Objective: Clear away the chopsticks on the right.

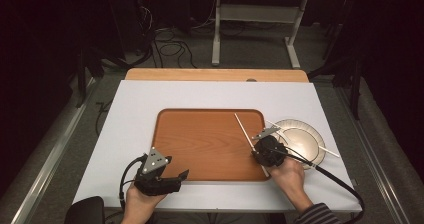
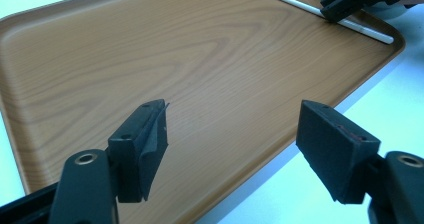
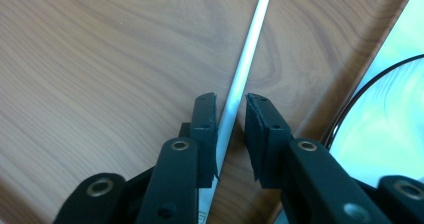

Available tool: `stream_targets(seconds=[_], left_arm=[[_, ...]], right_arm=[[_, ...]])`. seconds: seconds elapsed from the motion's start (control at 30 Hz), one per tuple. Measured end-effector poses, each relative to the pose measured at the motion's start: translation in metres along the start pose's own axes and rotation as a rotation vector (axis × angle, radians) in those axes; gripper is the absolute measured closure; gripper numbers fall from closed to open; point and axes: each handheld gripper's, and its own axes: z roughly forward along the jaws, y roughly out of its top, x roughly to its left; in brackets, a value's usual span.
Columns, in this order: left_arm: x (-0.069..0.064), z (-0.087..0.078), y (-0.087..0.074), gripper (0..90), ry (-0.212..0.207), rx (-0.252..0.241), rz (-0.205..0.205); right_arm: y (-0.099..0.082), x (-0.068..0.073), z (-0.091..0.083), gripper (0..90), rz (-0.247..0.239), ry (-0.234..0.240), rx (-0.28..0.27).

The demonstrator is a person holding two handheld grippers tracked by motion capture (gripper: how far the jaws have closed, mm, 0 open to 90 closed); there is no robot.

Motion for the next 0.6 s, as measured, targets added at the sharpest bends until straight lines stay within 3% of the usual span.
stream_targets(seconds=[0.17,0.27,0.4,0.6], left_arm=[[0.0,-0.001,0.0,29.0,0.002,-0.001,0.001],[0.0,0.0,0.0,29.1,0.002,0.0,0.001],[0.0,0.001,0.0,29.1,0.0,0.003,0.002],[0.0,0.002,0.0,29.1,0.0,0.009,0.005]], right_arm=[[0.0,0.002,-0.004,72.1,-0.005,0.011,-0.014],[0.0,0.002,-0.013,67.0,-0.007,0.026,-0.066],[0.0,0.001,-0.026,66.8,-0.016,0.049,-0.124],[0.0,-0.009,-0.044,68.3,-0.018,0.064,-0.166]])
